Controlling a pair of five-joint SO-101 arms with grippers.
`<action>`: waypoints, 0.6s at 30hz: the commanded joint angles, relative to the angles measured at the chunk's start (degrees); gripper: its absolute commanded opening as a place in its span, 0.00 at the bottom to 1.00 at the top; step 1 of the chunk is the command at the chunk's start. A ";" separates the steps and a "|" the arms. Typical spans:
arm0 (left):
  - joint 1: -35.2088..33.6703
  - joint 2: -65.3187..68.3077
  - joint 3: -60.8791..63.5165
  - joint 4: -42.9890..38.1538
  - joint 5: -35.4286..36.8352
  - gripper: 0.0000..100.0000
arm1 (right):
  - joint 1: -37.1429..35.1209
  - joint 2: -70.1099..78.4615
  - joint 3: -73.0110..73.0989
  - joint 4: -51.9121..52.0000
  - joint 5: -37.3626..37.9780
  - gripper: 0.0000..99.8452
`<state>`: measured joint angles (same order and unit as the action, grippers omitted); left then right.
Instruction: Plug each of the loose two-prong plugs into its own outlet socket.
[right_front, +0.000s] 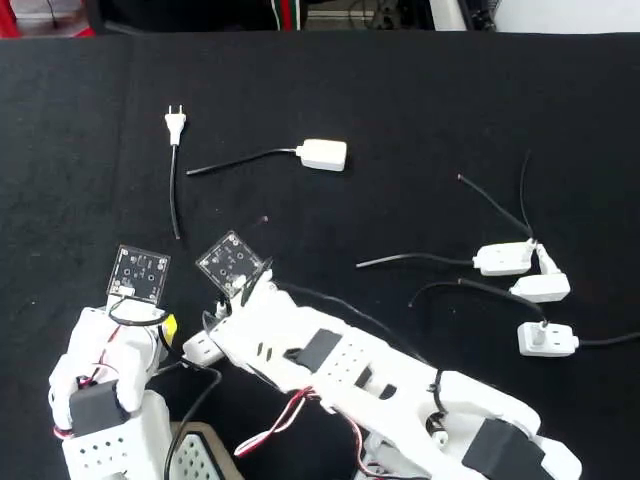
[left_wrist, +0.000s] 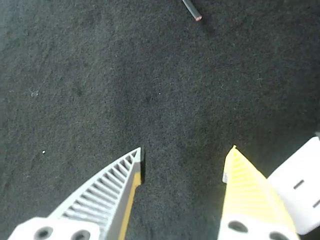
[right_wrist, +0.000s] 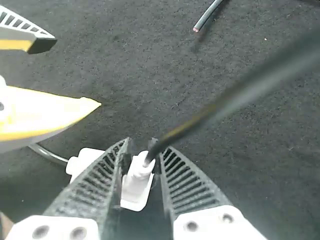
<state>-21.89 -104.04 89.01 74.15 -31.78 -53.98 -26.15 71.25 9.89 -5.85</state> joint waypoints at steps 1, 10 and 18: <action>-0.75 -0.35 -0.22 0.18 -0.44 0.27 | -2.37 0.66 1.36 1.32 -0.62 0.01; -0.75 -0.35 -0.22 0.18 -0.44 0.27 | -3.34 0.66 1.71 4.04 -0.26 0.01; -0.75 -0.35 -0.13 0.18 -0.53 0.27 | -6.24 0.66 1.63 5.80 1.67 0.01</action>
<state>-21.89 -104.04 89.01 74.15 -31.78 -57.41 -26.24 71.78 13.32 -4.97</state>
